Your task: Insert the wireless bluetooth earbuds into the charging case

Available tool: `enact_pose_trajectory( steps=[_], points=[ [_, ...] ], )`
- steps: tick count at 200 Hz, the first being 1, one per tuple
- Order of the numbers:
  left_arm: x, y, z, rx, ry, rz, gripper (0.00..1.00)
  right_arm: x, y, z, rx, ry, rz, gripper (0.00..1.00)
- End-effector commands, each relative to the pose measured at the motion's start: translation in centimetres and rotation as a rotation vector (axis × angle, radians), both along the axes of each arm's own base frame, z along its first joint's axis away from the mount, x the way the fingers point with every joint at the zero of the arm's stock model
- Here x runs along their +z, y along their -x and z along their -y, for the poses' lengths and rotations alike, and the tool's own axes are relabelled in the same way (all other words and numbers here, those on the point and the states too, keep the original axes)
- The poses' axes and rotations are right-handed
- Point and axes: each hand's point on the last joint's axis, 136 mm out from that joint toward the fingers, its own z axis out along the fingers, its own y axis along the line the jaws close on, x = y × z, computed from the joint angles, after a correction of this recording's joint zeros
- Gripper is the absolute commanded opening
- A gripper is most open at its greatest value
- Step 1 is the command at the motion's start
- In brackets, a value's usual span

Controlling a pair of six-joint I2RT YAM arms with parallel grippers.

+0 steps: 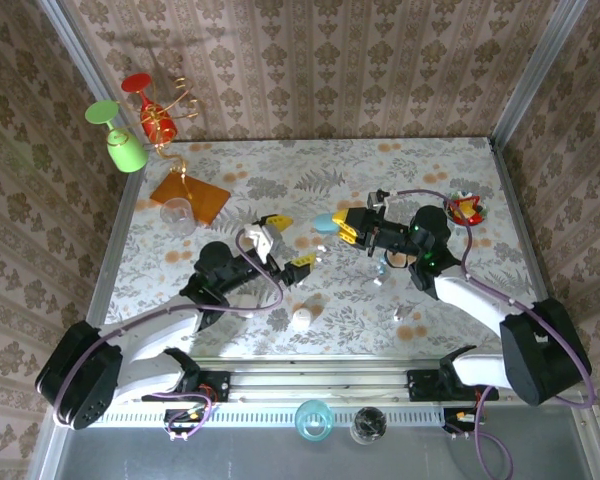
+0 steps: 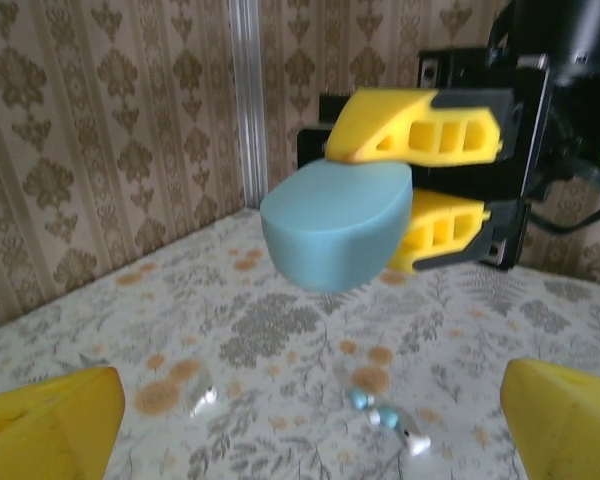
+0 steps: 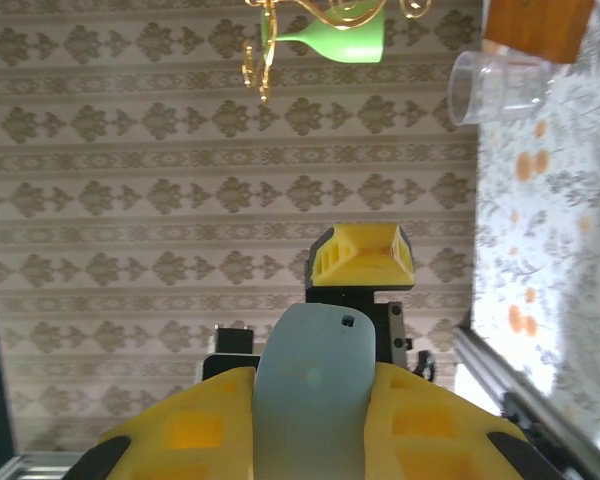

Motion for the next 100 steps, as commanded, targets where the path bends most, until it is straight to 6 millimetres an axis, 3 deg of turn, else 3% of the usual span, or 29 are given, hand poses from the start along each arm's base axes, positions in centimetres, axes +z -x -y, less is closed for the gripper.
enact_pose_trajectory(
  steps=[1, 24, 32, 73, 100],
  points=[
    [2.9, 0.7, -0.1, -0.052, 0.112, 0.091, 0.95, 2.7, 0.7, 0.0, 0.045, -0.129, 0.042, 0.0],
    [3.6, 0.5, 0.2, -0.109, 0.148, 0.086, 0.87, 3.3, 0.9, -0.2, 0.07, -0.178, 0.051, 0.0],
    [3.7, 0.5, 0.4, -0.126, 0.157, 0.086, 0.83, 2.5, 0.5, -0.6, 0.074, -0.177, 0.026, 0.0],
    [4.5, 0.1, 1.6, -0.186, 0.168, 0.106, 0.8, 4.0, 1.6, -2.2, 0.127, -0.179, 0.087, 0.0],
    [5.0, 1.0, 2.1, -0.268, 0.175, 0.1, 0.78, 4.1, 1.9, -2.4, 0.127, -0.179, 0.1, 0.0]
  ],
)
